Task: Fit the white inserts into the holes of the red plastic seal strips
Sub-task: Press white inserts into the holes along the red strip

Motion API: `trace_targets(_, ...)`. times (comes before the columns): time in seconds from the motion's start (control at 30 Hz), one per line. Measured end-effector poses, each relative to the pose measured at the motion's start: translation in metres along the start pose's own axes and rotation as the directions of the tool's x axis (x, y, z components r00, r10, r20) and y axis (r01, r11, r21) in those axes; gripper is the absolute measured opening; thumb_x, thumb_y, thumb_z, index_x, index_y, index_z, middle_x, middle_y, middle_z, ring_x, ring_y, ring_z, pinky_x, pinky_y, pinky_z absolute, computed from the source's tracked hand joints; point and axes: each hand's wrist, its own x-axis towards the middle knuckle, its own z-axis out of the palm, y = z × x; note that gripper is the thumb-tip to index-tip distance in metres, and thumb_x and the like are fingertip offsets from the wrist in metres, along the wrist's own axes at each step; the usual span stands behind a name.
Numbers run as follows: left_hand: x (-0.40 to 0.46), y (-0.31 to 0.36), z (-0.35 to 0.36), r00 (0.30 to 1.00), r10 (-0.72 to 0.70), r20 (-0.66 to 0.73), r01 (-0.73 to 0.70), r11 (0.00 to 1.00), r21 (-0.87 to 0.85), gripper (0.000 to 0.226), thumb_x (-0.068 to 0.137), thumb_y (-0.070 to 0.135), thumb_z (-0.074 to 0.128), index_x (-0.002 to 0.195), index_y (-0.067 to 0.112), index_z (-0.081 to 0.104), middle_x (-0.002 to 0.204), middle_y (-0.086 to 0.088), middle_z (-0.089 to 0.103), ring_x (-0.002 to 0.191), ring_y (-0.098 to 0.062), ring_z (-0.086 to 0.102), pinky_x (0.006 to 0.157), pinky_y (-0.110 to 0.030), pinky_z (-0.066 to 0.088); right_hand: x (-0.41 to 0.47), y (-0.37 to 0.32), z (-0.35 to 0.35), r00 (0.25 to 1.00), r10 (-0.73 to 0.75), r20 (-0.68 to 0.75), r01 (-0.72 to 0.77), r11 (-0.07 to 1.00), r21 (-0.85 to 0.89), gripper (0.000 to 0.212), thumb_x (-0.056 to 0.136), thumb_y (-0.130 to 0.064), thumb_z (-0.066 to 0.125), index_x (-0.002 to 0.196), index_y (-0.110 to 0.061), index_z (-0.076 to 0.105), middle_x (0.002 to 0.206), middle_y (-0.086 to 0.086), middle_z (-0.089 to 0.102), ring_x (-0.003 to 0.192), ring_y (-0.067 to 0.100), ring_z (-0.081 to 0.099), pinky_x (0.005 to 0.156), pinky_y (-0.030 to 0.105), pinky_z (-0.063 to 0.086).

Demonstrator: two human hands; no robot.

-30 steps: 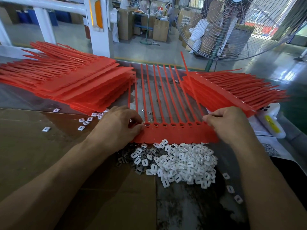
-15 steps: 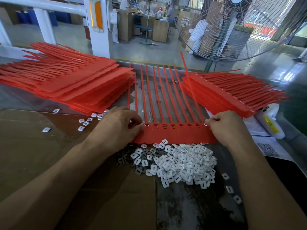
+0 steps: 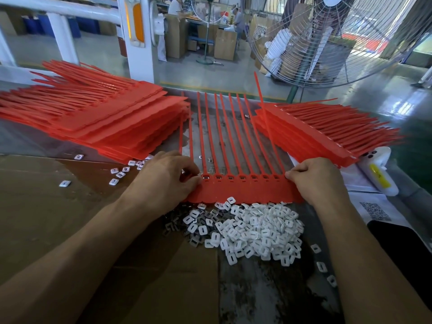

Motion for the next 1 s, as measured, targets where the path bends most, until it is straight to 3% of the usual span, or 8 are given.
trace_targets(0.3, -0.001, 0.0, -0.001, 1.0, -0.002, -0.003, 0.002, 1.0, 0.012, 0.021, 0.092, 0.048, 0.067, 0.107, 0.035, 0.071, 0.104, 0.016, 0.059, 0.105, -0.008, 0.05, 0.092, -0.033, 0.046, 0.001, 0.0, 0.007, 0.998, -0.048, -0.033, 0.05, 0.997, 0.055, 0.011, 0.094, -0.025, 0.07, 0.093, -0.02, 0.079, 0.087, 0.001, 0.074, 0.087, 0.024, 0.068, 0.082, 0.043, 0.056)
trace_targets(0.47, -0.001, 0.0, -0.001, 1.0, -0.002, -0.007, 0.002, 1.0, 0.011, 0.02, 0.091, 0.047, 0.068, 0.106, 0.035, 0.072, 0.103, 0.016, 0.059, 0.104, -0.008, 0.05, 0.09, -0.032, 0.046, 0.0, -0.002, 0.004, 0.996, -0.075, -0.049, 0.078, 0.995, 0.057, 0.02, 0.095, -0.019, 0.062, 0.081, -0.017, 0.076, 0.075, -0.001, 0.072, 0.077, 0.023, 0.067, 0.074, 0.043, 0.058)
trace_targets(0.57, -0.001, 0.001, -0.001, 1.0, -0.003, -0.016, 0.003, 1.0, -0.002, 0.019, 0.091, 0.047, 0.068, 0.104, 0.035, 0.072, 0.102, 0.016, 0.059, 0.103, -0.009, 0.051, 0.09, -0.033, 0.046, -0.006, -0.009, -0.004, 0.987, -0.141, -0.077, 0.151, 0.978, 0.144, 0.016, 0.094, -0.025, 0.065, 0.082, -0.023, 0.076, 0.073, -0.008, 0.071, 0.072, 0.009, 0.066, 0.069, 0.036, 0.055)
trace_targets(0.7, -0.002, 0.001, -0.001, 1.0, -0.003, -0.014, 0.004, 1.0, 0.001, 0.02, 0.091, 0.047, 0.068, 0.106, 0.034, 0.072, 0.102, 0.016, 0.059, 0.104, -0.009, 0.05, 0.091, -0.033, 0.046, -0.026, -0.027, -0.018, 0.907, -0.365, 0.21, 0.312, 0.917, 0.249, 0.01, 0.087, -0.038, 0.079, 0.078, -0.035, 0.077, 0.075, -0.025, 0.071, 0.069, -0.01, 0.064, 0.066, 0.025, 0.044)
trace_targets(0.77, -0.001, 0.0, -0.001, 1.0, -0.001, -0.008, 0.001, 1.0, 0.002, 0.021, 0.092, 0.047, 0.067, 0.107, 0.034, 0.071, 0.103, 0.016, 0.059, 0.104, -0.009, 0.05, 0.092, -0.033, 0.046, -0.032, -0.034, -0.021, 0.826, -0.397, 0.399, 0.355, 0.918, 0.18, 0.009, 0.081, -0.044, 0.084, 0.081, -0.039, 0.076, 0.079, -0.021, 0.073, 0.073, -0.003, 0.068, 0.068, 0.028, 0.051)
trace_targets(0.83, -0.001, 0.0, -0.001, 1.0, -0.002, -0.003, 0.002, 1.0, 0.005, 0.022, 0.092, 0.048, 0.066, 0.108, 0.034, 0.071, 0.104, 0.016, 0.059, 0.104, -0.009, 0.05, 0.093, -0.033, 0.046, -0.037, -0.04, -0.023, 0.753, -0.352, 0.555, 0.368, 0.926, 0.089, 0.026, 0.07, -0.055, 0.088, 0.083, -0.037, 0.075, 0.08, -0.02, 0.073, 0.073, 0.001, 0.07, 0.068, 0.03, 0.057)
trace_targets(0.9, -0.001, 0.001, -0.001, 1.0, -0.003, -0.001, 0.003, 1.0, 0.008, 0.022, 0.092, 0.048, 0.066, 0.108, 0.034, 0.071, 0.104, 0.015, 0.058, 0.104, -0.009, 0.05, 0.093, -0.034, 0.046, -0.041, -0.043, -0.022, 0.723, -0.317, 0.614, 0.399, 0.917, 0.004, 0.042, 0.059, -0.065, 0.088, 0.087, -0.038, 0.072, 0.083, -0.026, 0.071, 0.075, -0.005, 0.067, 0.068, 0.026, 0.057)
trace_targets(1.0, -0.002, 0.001, -0.001, 1.0, -0.005, -0.003, 0.005, 1.0, 0.011, 0.022, 0.092, 0.048, 0.066, 0.108, 0.033, 0.071, 0.104, 0.015, 0.059, 0.105, -0.009, 0.05, 0.094, -0.033, 0.046, -0.046, -0.046, -0.018, 0.706, -0.323, 0.63, 0.429, 0.903, -0.017, 0.043, 0.06, -0.06, 0.091, 0.091, -0.041, 0.069, 0.085, -0.025, 0.069, 0.074, -0.006, 0.065, 0.065, 0.025, 0.056)
